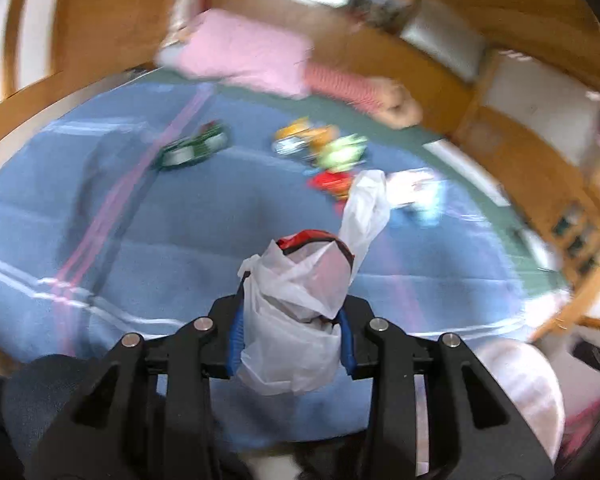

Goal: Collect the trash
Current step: 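Carry ointment box and plastic bag over the wastebasket and open both grippers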

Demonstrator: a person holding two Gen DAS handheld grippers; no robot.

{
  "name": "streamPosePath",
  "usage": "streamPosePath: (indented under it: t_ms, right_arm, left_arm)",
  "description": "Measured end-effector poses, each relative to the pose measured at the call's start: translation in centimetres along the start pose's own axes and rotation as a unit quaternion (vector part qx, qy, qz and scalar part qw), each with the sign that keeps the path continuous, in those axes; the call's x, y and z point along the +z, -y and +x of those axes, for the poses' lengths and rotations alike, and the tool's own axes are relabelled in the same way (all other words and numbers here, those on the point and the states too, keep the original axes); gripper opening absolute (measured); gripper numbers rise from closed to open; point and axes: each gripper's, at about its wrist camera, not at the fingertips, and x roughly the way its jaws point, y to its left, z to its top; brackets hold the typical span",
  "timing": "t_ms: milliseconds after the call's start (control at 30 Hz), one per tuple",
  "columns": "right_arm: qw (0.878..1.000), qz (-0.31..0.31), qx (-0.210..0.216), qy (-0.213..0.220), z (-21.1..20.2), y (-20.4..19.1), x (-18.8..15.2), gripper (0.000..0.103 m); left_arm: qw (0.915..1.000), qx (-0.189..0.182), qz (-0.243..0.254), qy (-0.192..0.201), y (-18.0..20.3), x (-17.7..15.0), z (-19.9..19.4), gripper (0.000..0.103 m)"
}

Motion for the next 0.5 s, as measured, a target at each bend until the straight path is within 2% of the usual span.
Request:
streamPosePath:
  t_ms: [67, 167, 233, 267, 367, 433, 467, 500]
  right_arm:
    - [0.999, 0.045, 0.006, 0.023, -0.8, 1.4, 0.7, 0.078]
    - [0.993, 0.107, 0.007, 0.051, -2.1, 3.5, 1.5, 0.078]
    - [0.988, 0.136, 0.003, 0.068, -2.8, 4.8, 1.9, 0.078]
    - [0.986, 0.145, -0.002, 0.076, -3.1, 5.3, 2.1, 0.078]
    - [0.987, 0.139, -0.009, 0.08, -3.4, 5.3, 2.4, 0.078]
    - [0.988, 0.133, -0.003, 0.074, -3.2, 5.0, 2.2, 0.078]
    - [0.989, 0.131, -0.001, 0.07, -2.9, 4.8, 2.1, 0.078]
    - [0.989, 0.131, 0.001, 0.066, -2.6, 4.7, 2.0, 0.078]
  left_arm:
    - [0.9979, -0.029, 0.058, -0.001, 3.6, -0.7, -0.7, 0.037]
    - [0.9859, -0.106, 0.123, -0.04, 8.4, -2.7, -0.5, 0.037]
    - [0.971, -0.168, 0.156, -0.069, 11.0, -4.5, -0.1, 0.037]
    - [0.9601, -0.198, 0.18, -0.082, 12.5, -5.5, 0.1, 0.037]
    - [0.9379, -0.22, 0.248, -0.101, 15.9, -8.2, 0.5, 0.04]
    - [0.9245, -0.231, 0.281, -0.115, 17.4, -9.6, 0.8, 0.047]
    - [0.9192, -0.232, 0.295, -0.118, 17.9, -10.3, 0.9, 0.058]
    - [0.9166, -0.231, 0.305, -0.117, 18.3, -10.7, 0.9, 0.074]
